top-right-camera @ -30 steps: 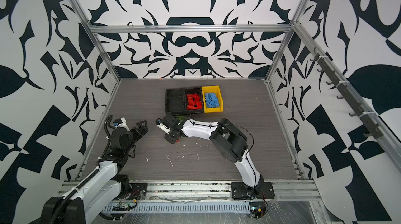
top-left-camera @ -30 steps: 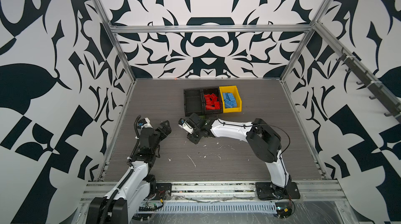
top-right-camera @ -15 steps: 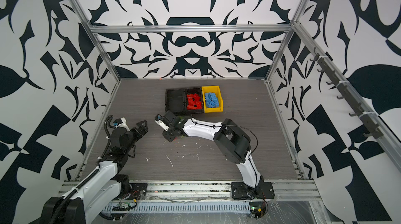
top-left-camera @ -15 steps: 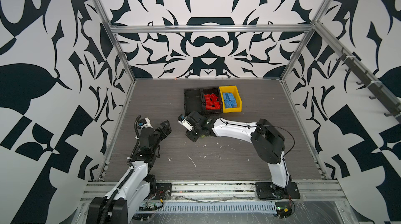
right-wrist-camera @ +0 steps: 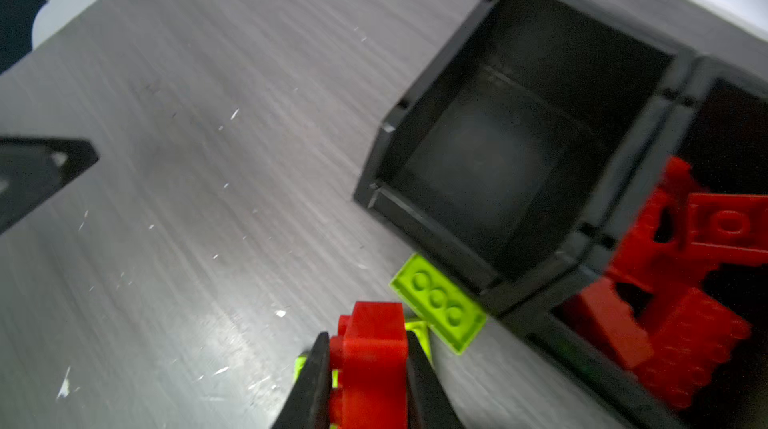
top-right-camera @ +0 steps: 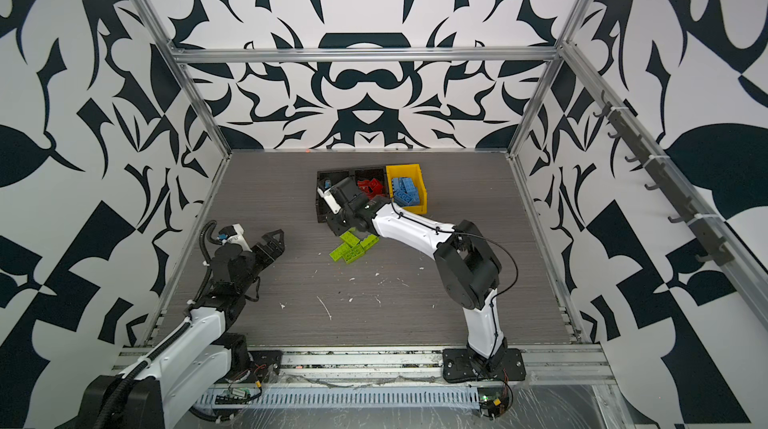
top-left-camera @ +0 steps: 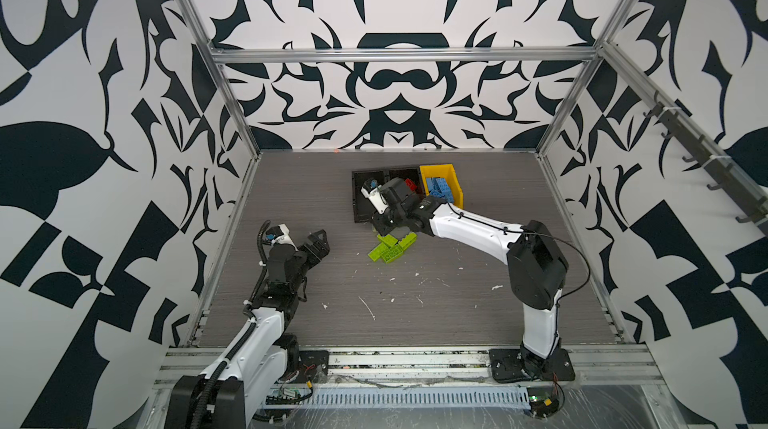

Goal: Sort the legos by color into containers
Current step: 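Carry the red brick into the black bin of red bricks and open the right gripper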

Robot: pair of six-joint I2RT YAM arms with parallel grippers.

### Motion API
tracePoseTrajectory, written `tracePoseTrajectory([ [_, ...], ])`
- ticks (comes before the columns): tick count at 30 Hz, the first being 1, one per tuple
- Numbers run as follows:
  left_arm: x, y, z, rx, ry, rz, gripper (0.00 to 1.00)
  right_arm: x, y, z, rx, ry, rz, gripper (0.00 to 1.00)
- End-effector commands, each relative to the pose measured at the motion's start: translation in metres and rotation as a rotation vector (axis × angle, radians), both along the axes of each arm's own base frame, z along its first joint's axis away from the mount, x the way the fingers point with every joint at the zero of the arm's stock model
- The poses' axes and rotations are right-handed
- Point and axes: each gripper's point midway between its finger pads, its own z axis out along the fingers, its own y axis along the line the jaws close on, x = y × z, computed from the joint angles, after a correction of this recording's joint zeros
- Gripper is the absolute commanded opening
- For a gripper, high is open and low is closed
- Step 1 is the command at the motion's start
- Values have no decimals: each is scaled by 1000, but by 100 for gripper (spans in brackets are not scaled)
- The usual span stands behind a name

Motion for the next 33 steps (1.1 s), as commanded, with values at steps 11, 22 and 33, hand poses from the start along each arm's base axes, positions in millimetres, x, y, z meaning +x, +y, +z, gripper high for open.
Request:
tracePoseTrajectory([
  [11,12,-34,26,27,-94,-199,100,125,-61,45,188,-83,-233,25],
  [22,11,-65,33,106,-139,-326,100,148,-66,18,154,-60,-267,28],
  [33,13,-88,32,136,-133,-418,100,153,-69,30,141,-77,-281,57],
])
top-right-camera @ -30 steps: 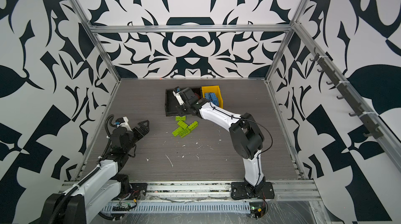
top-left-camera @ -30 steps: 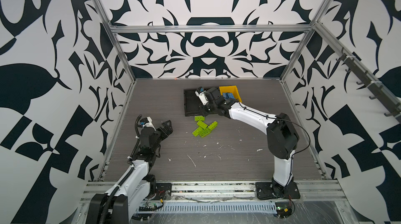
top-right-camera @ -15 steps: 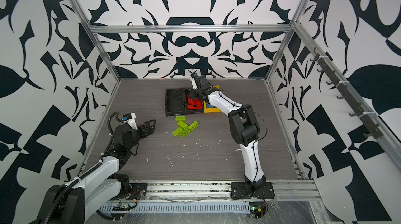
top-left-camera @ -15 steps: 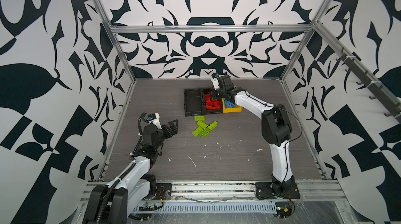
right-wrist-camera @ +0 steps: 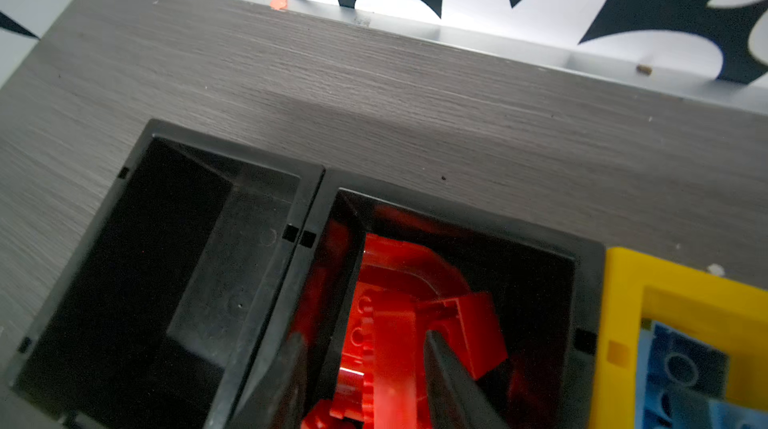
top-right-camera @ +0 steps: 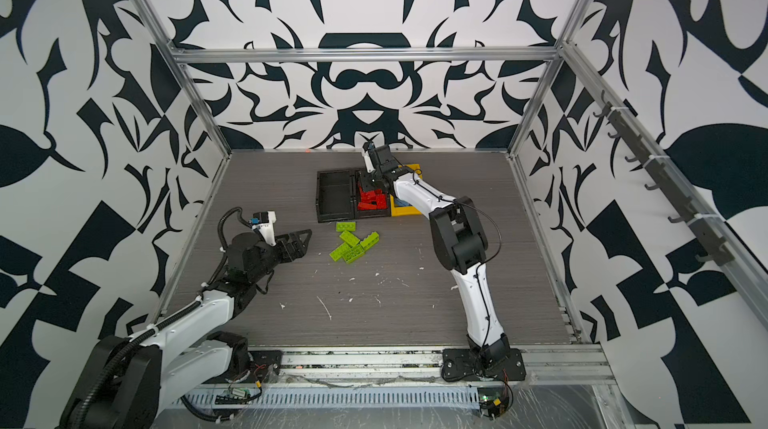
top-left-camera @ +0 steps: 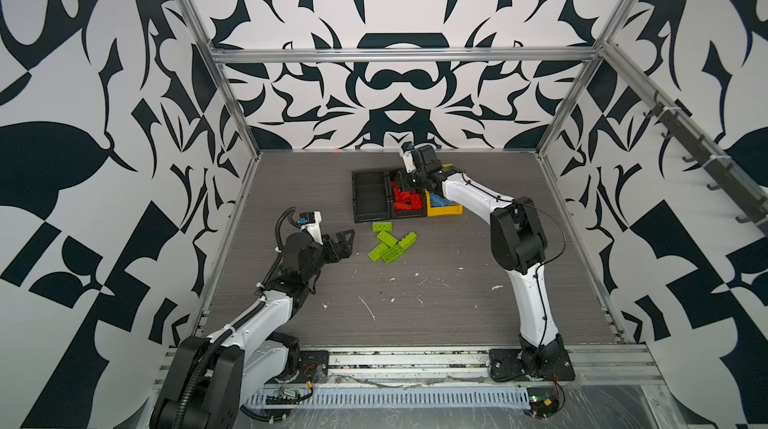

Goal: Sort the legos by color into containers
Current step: 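Carry the red brick into the black bin of red bricks and open the right gripper, then reach the left gripper to the green bricks while the right arm draws back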

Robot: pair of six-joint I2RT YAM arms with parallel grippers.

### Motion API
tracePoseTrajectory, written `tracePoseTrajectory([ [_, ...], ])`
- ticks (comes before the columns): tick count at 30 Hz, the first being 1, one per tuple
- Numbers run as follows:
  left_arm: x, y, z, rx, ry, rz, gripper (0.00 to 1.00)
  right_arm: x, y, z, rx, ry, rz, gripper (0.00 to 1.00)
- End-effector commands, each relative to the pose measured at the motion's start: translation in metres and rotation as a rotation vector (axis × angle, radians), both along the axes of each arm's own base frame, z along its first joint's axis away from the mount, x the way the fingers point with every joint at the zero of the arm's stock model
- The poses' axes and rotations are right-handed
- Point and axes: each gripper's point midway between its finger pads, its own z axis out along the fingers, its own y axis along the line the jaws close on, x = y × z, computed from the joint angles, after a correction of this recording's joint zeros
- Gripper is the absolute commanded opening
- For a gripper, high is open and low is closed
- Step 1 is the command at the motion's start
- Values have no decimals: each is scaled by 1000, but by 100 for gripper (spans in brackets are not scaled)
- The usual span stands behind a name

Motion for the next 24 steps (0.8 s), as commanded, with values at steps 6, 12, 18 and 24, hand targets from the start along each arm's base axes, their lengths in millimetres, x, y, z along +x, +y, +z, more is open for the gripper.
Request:
tracePoseTrajectory([
  [6,3,-24,17,37,-49,-96,100,-28,-12,123,105,-244,40,65],
  [12,-8,-45,15,78,36,-159,100,-86,-52,186,125,-406,45,73],
  [18,-34,-75,10,212,89,-262,100,-158,-98,178,265,-523,-36,78],
  [24,-53,-101,8,241,98,-364,100,-193,-152,156,138,-570,-172,84],
])
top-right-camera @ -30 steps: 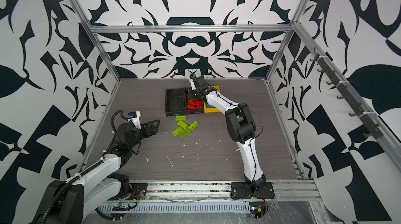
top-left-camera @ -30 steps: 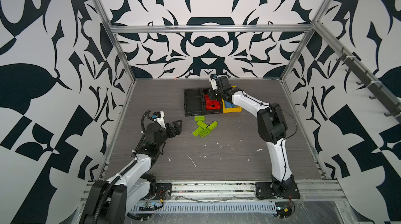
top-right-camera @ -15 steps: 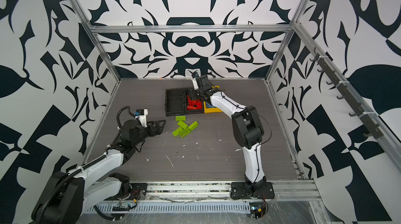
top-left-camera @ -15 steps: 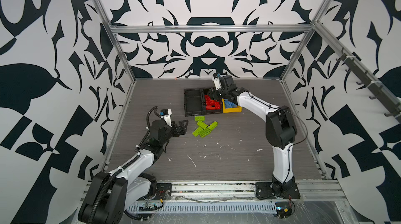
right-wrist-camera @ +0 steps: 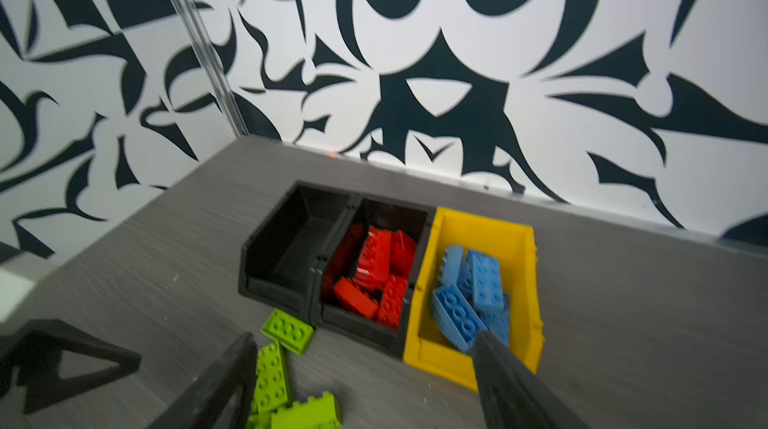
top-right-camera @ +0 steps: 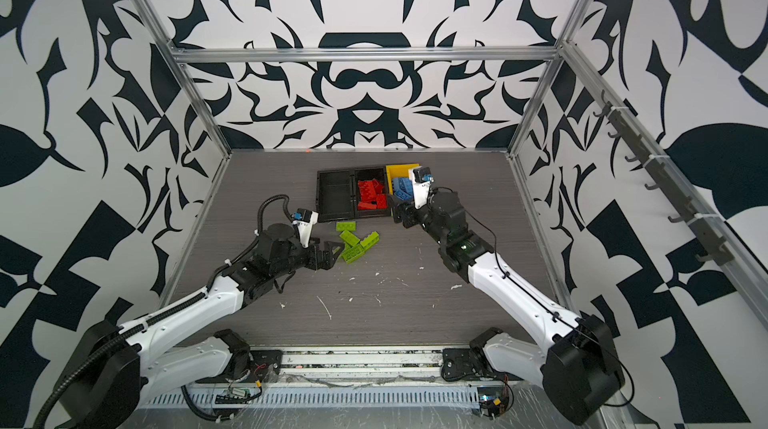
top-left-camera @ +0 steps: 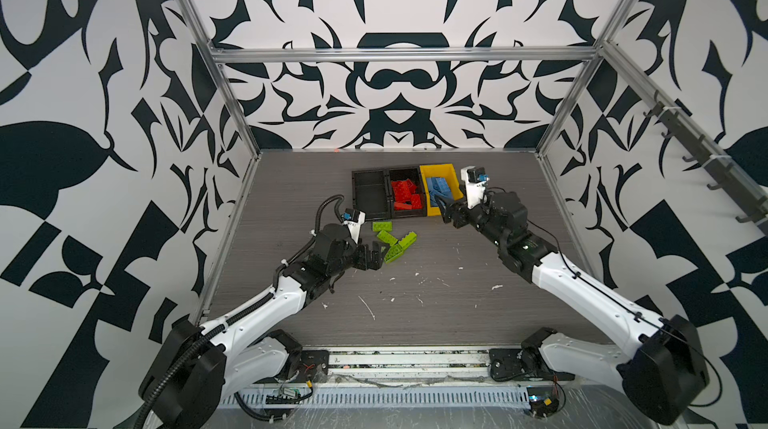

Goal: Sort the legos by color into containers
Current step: 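Reach the left gripper to the green bricks while the right arm draws back, then grasp the upright lime-green brick with the left gripper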

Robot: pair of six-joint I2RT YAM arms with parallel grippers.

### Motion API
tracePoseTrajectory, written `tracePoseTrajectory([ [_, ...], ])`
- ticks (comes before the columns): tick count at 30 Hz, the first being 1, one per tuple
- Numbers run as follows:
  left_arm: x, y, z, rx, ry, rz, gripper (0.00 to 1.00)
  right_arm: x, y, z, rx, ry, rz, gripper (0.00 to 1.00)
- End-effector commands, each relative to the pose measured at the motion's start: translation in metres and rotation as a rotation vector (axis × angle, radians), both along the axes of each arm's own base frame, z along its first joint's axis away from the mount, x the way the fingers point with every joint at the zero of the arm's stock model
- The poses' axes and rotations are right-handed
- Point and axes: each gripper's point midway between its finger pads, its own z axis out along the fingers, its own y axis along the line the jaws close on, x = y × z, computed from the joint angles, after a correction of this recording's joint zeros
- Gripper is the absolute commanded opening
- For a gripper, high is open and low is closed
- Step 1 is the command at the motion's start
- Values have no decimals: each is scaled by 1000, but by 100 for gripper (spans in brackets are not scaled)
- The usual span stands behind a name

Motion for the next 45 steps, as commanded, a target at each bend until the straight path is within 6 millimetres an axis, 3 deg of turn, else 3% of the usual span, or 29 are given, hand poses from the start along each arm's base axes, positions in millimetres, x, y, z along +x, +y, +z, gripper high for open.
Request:
tracePoseTrajectory([
  [1,-4,-3,-5,88,3,-19,100,-11,-31,24,14,-126,-119,84],
  [4,-4,-13,-4,202,-14,-48,100,-35,-56,47,132,-305,-187,83],
  [6,-4,-26,-3,250,-23,-90,100,-41,-84,45,117,-353,-313,83],
  [8,-3,-36,-1,257,-18,-119,100,-43,-91,37,72,-346,-345,84],
  [12,6,-54,-9,295,24,-157,100,-32,-83,7,4,-279,-328,85],
  [16,16,-73,-10,348,33,-208,91,-18,-66,-20,-45,-196,-270,86],
  [21,27,-93,-23,424,61,-276,81,-18,-42,-47,-18,-106,-153,87],
  [24,32,-101,-31,469,81,-308,77,-21,-43,-45,-2,-99,-152,84],
  [28,40,-105,-49,523,102,-319,71,-27,-77,-37,33,-142,-319,83],
  [32,43,-105,-64,555,125,-317,67,-34,-94,-32,58,-186,-389,84],
  [45,50,-110,-90,586,116,-337,54,-22,-84,-49,-2,-117,-372,88],
])
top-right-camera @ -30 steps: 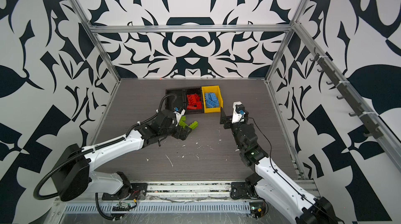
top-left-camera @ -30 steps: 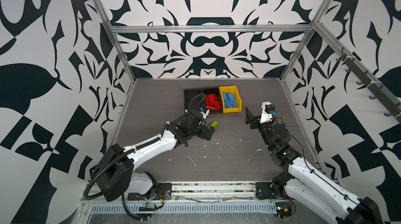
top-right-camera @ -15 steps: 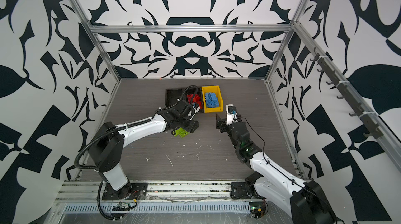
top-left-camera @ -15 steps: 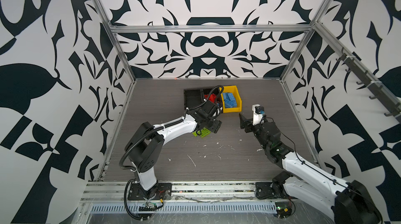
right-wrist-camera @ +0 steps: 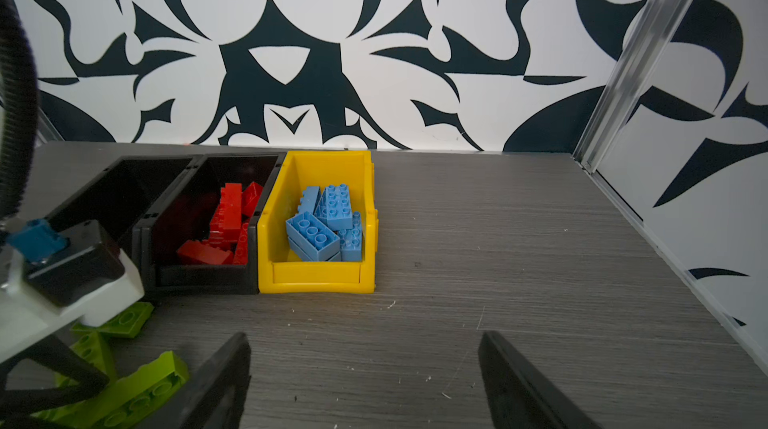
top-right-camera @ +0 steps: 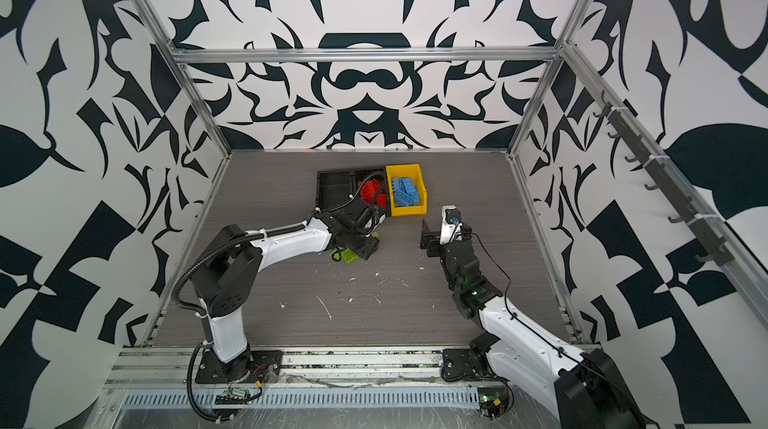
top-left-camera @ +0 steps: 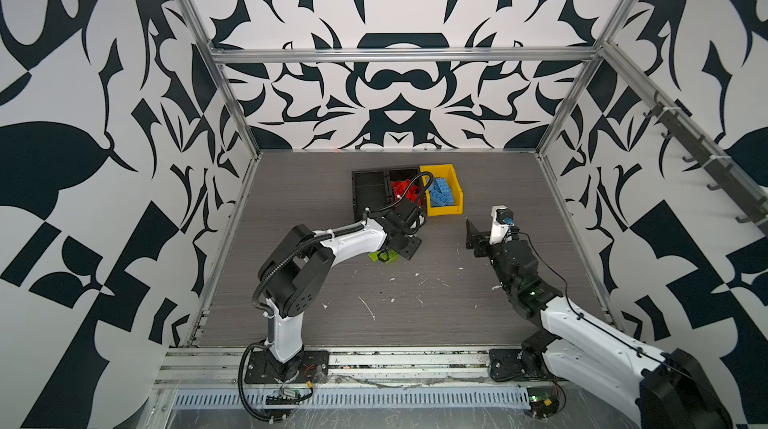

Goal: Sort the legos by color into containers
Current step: 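Grasp the upright lime-green brick with the left gripper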

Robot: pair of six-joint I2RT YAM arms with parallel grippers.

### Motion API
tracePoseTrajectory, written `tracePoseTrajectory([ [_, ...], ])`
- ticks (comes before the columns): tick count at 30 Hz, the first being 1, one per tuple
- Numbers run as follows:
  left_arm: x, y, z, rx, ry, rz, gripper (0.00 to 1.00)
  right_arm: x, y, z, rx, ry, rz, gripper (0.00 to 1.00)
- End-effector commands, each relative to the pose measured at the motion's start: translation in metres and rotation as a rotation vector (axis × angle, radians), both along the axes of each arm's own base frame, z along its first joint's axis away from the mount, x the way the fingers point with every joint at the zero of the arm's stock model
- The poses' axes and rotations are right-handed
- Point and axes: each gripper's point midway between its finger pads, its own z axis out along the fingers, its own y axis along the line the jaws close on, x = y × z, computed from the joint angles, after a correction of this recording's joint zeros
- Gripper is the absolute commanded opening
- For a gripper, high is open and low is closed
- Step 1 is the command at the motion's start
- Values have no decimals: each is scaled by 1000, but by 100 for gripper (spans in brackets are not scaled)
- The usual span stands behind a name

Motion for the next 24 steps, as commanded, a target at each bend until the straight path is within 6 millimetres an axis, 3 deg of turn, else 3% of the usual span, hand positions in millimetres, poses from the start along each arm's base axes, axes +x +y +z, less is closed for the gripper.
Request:
tracePoseTrajectory([
  [1,2,-4,-5,6,-9,-17,51,7,2,26,34,-57,-10,88],
  [15,12,-4,-15,33,-41,-3,43,10,4,22,23,-43,-3,89],
  [24,11,-7,-3,-15,-51,4,27,11,9,19,25,-32,18,89],
])
